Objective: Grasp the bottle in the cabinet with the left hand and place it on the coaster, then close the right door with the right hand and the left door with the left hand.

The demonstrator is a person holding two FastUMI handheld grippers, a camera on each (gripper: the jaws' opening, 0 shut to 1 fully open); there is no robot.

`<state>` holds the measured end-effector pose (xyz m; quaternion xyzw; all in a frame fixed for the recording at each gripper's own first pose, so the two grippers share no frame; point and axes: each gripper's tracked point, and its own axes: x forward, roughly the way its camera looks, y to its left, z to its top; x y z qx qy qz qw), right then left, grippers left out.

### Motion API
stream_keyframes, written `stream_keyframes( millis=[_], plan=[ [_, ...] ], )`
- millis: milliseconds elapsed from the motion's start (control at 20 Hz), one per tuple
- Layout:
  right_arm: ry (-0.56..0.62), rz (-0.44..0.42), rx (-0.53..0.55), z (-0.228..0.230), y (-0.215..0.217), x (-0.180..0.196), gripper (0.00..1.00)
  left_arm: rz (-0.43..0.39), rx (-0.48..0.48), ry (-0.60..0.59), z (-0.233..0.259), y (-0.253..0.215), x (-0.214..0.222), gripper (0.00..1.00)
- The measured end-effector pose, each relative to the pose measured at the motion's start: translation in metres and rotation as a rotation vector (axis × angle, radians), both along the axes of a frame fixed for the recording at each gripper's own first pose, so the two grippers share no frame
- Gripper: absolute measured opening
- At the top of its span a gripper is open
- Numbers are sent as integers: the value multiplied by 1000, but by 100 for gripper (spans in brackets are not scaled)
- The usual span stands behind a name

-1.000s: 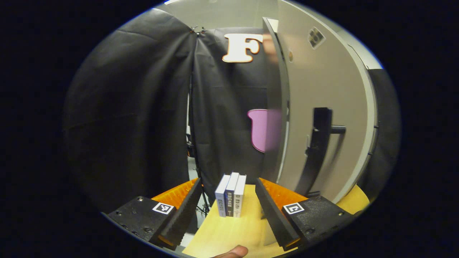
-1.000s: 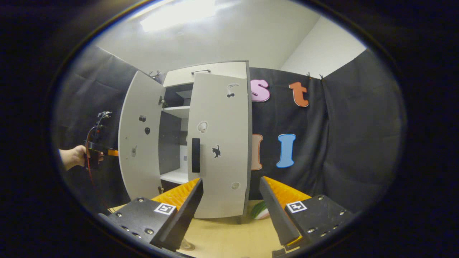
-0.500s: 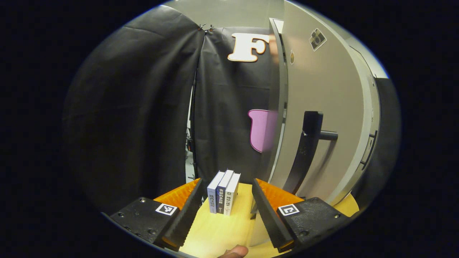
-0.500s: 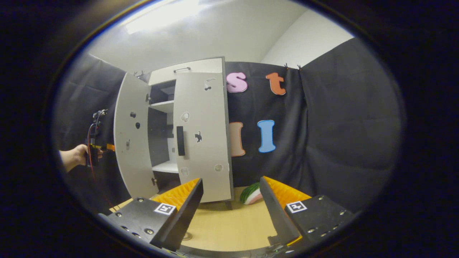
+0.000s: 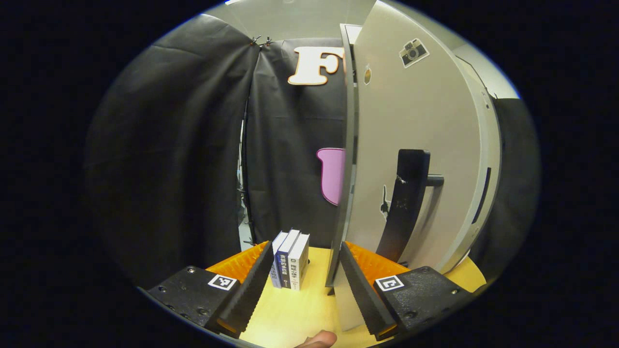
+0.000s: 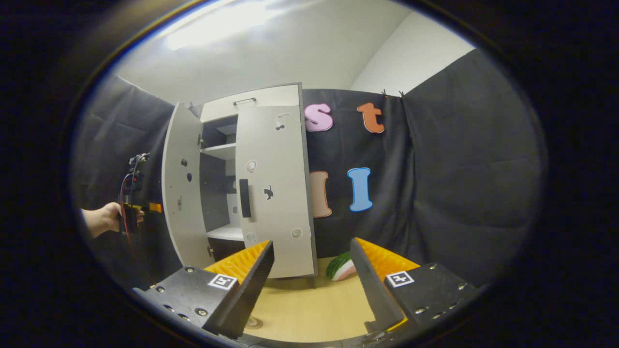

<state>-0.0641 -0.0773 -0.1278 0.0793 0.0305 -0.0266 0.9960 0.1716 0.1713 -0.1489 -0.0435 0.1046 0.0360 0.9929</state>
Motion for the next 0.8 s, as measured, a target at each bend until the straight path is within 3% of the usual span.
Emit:
stream_keyframes(
  millis=[500,600,800],
  plan=[
    [-24,-36,-53,5,-6,-26,94,-125,24,-83,15,-96,24,89],
    [-21,-67,-52,3,-17,-31,94,-164,12,-109,19,-126,29,84],
    [-11,-118,-52,3,-36,-39,96,-218,31,-115,24,-177,32,91]
  ],
)
